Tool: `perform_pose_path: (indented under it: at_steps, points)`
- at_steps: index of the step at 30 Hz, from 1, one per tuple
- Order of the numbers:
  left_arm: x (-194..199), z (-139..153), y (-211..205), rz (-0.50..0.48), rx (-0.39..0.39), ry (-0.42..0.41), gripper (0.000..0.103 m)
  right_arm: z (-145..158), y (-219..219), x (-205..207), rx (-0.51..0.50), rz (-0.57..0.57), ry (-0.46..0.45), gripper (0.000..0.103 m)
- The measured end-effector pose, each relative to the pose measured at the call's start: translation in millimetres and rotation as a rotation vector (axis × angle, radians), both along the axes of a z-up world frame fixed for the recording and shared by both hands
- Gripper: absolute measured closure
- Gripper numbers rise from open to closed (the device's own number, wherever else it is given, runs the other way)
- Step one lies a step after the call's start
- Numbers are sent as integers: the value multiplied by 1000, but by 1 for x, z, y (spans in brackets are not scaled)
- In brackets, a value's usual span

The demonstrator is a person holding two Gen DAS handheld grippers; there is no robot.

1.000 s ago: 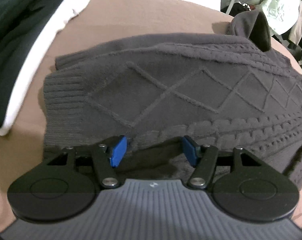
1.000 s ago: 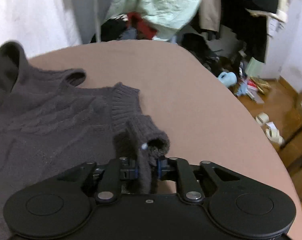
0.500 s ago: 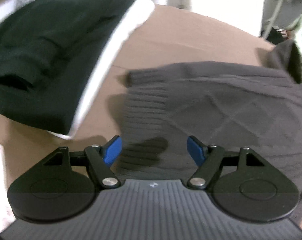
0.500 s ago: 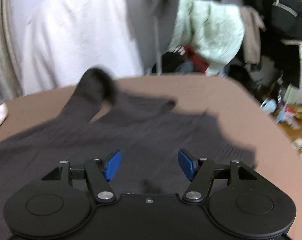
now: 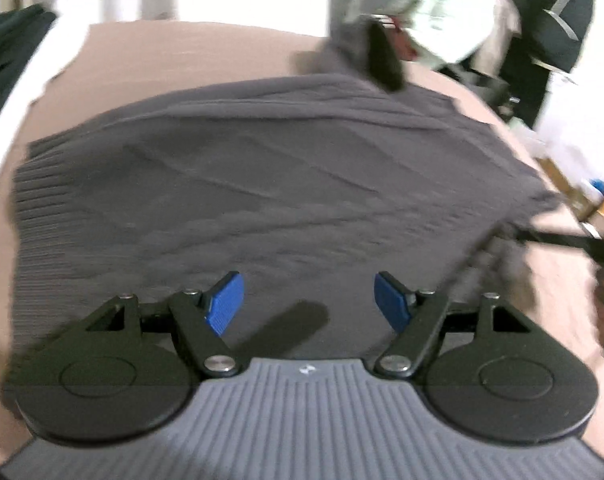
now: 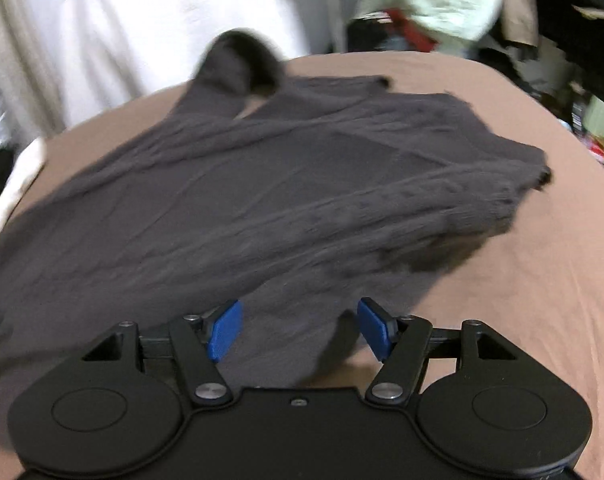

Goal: Fold clothes

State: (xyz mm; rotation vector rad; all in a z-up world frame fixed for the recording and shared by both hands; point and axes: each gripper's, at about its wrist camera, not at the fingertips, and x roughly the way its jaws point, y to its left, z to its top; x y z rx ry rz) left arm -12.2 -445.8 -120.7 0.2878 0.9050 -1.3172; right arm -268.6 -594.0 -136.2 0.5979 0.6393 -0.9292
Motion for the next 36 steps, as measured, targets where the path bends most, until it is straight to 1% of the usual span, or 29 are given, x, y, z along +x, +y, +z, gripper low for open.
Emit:
perform_pose_path:
  at_steps: [2, 4, 5, 6, 7, 8, 11, 14, 16, 18, 19, 20, 21, 22, 23, 24, 25, 26, 27, 28, 29, 30, 31, 32, 34, 36]
  points:
    - [-10, -1, -1, -20, -16, -8, 24, -5, -15, -7, -17, -62, -81, 33]
    - [-12, -6, -3, -24, -8, -23, 24, -13, -31, -7, -11, -101, -91, 33]
    - [-11, -8, -4, -21, 0, -23, 24, -17, -36, -9, -11, -124, -94, 40]
    - [-9, -10, -4, -14, 9, -11, 24, -21, -40, -12, -12, -146, -96, 52]
    - [-8, -11, -3, -7, 19, 1, 24, -19, -36, -18, -25, -158, -88, 79]
    - [-6, -12, -3, -2, 24, 13, 24, -18, -32, -25, -38, -170, -82, 90]
    - [5, -10, 0, -8, 8, 44, 24, -15, -13, -60, -35, -219, -103, 91]
    - [4, -8, -1, -57, -4, 66, 24, -23, -4, -80, -47, -225, -5, 92]
    - [-6, -10, -2, -107, 10, 71, 24, -29, 0, -90, -47, -236, 25, 93]
    - [-16, -12, -4, -155, 25, 66, 24, -29, 1, -97, -41, -250, 16, 93]
    - [-24, -14, -5, -173, 34, 42, 23, -30, 0, -99, -32, -249, 3, 93]
    - [-31, -16, -6, -192, 43, 17, 19, -31, -1, -100, -23, -249, -12, 91]
    - [-38, -18, -8, -204, 50, -13, 18, -33, -5, -103, 3, -255, -58, 89]
    - [-44, -20, -9, -205, 53, -52, 18, -35, -8, -108, 38, -273, -129, 81]
    - [-49, -22, -11, -204, 56, -88, 18, -38, -10, -112, 72, -290, -200, 69]
    - [-51, -24, -13, -201, 58, -114, 18, -41, -13, -116, 107, -306, -271, 61]
    - [-51, -27, -15, -201, 61, -132, 18, -46, -15, -118, 134, -303, -336, 47]
    - [-50, -30, -16, -203, 65, -142, 18, -49, -17, -117, 150, -293, -370, 41]
    - [-49, -32, -17, -207, 69, -137, 16, -52, -17, -112, 157, -284, -378, 40]
    - [-47, -36, -19, -213, 75, -127, 14, -54, -19, -105, 156, -270, -364, 39]
    - [-45, -40, -20, -223, 84, -108, 10, -53, -20, -97, 125, -237, -336, 38]
    - [-44, -43, -21, -228, 94, -95, 10, -52, -21, -89, 94, -204, -307, 40]
    - [-45, -45, -22, -224, 107, -92, 10, -51, -22, -82, 62, -173, -278, 70]
    - [-46, -46, -21, -223, 117, -91, 9, -42, -17, -76, 1, -167, -227, 93]
    - [-52, -43, -17, -234, 128, -96, 9, -25, -8, -64, -120, -157, -127, 93]
    - [-57, -35, -10, -274, 133, -100, 9, -6, 6, -66, -172, -171, -65, 94]
